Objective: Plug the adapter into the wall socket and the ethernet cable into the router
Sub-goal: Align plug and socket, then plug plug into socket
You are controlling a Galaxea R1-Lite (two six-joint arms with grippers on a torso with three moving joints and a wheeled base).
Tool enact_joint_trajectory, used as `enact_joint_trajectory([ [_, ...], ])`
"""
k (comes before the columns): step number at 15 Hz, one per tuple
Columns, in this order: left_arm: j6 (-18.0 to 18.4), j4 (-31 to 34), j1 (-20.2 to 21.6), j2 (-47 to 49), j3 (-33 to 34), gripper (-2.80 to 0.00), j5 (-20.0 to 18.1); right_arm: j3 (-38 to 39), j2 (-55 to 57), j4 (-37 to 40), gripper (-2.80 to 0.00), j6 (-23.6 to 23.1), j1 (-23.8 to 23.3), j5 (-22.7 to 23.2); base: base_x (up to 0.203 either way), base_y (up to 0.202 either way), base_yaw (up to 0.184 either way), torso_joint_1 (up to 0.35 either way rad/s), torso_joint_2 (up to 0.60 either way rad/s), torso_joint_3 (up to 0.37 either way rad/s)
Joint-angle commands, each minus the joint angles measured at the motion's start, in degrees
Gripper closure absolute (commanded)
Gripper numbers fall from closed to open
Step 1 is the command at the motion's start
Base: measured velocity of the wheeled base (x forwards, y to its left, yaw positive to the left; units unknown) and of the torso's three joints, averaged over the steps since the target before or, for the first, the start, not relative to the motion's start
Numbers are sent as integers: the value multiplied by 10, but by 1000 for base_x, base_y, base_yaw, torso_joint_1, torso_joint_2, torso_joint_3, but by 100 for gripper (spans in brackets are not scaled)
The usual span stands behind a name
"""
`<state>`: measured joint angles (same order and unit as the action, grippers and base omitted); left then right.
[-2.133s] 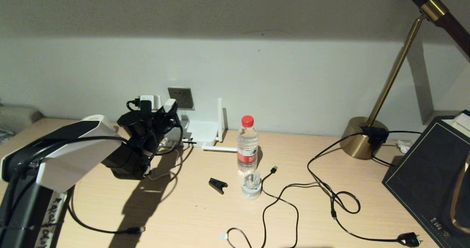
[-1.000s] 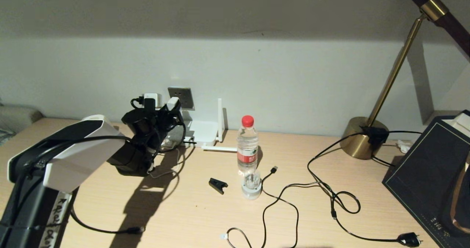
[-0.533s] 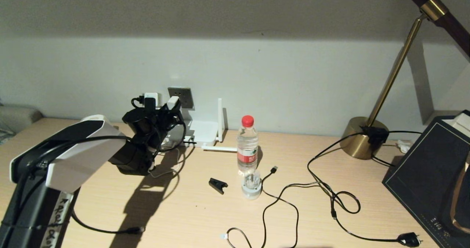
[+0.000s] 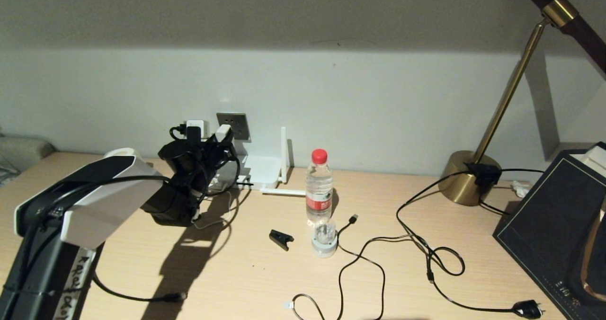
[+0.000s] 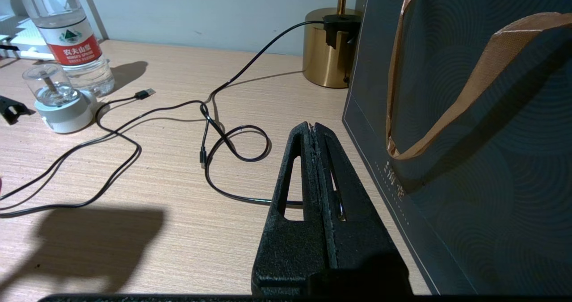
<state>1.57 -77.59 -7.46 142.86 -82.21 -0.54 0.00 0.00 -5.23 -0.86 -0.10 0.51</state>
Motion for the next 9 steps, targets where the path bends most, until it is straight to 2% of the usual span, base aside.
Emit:
enact_joint_trajectory([
  [1, 1, -5, 1, 1, 0, 0, 0, 20, 1, 0, 0, 0, 0, 0, 0, 0, 0, 0, 0, 0],
  [7, 1, -4, 1, 3, -5, 0, 0, 20, 1, 0, 0, 0, 0, 0, 0, 0, 0, 0, 0, 0],
  [9, 1, -3, 1, 12, -27, 0, 0, 20, 1, 0, 0, 0, 0, 0, 0, 0, 0, 0, 0, 0],
])
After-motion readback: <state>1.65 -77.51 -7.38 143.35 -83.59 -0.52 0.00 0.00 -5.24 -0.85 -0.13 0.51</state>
